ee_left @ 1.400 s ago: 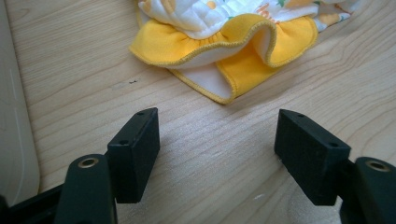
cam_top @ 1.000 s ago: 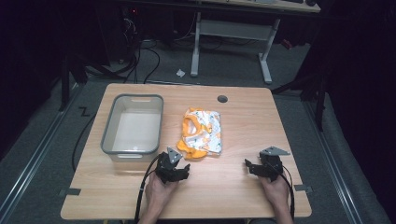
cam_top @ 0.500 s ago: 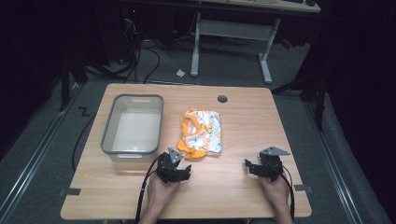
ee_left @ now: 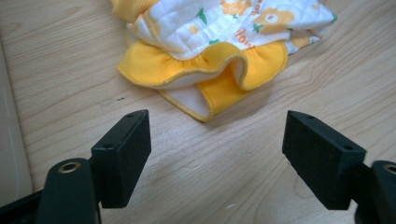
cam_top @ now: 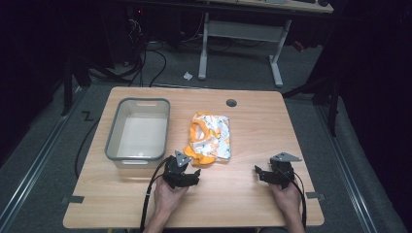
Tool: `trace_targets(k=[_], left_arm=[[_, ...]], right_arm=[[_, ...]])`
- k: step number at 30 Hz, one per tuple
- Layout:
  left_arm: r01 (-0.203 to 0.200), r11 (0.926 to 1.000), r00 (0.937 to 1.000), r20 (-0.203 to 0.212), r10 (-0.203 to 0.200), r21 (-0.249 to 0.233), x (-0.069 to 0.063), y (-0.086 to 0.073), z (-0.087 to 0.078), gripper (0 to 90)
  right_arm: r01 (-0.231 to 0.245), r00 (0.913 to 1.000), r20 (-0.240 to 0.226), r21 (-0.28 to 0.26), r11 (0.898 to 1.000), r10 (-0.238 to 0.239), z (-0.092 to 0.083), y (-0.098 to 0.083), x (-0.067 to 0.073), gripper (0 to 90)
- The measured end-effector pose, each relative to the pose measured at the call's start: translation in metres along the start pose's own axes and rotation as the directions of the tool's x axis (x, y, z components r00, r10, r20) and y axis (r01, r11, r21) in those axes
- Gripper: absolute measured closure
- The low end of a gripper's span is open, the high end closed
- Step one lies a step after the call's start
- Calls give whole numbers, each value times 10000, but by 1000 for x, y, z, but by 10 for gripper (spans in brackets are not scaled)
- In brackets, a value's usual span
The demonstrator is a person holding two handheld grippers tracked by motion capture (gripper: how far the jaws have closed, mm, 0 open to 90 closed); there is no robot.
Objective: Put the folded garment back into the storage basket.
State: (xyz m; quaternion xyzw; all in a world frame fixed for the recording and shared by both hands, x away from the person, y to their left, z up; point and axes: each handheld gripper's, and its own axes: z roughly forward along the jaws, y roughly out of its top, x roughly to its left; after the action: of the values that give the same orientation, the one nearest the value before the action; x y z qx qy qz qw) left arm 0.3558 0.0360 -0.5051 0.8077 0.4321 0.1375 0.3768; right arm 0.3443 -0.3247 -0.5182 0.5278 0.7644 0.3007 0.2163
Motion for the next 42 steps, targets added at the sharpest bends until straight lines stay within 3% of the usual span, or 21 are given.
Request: trace_targets(k=[23, 34, 42], left_arm=[[64, 9995, 9998, 163, -59, -302, 0, 35, -5, 216], [-91, 9999, 10000, 41, 91, -54, 2, 58, 9, 210], [102, 9997, 9999, -48, -101, 217, 7, 70, 20, 202]], right_arm=[[-14, 10000, 0, 6, 10000, 14, 0, 0, 0, 273], [-17, 10000, -1, 6, 10000, 17, 0, 0, 0, 272], [-18, 10000, -2, 7, 10000, 18, 0, 0, 0, 272]])
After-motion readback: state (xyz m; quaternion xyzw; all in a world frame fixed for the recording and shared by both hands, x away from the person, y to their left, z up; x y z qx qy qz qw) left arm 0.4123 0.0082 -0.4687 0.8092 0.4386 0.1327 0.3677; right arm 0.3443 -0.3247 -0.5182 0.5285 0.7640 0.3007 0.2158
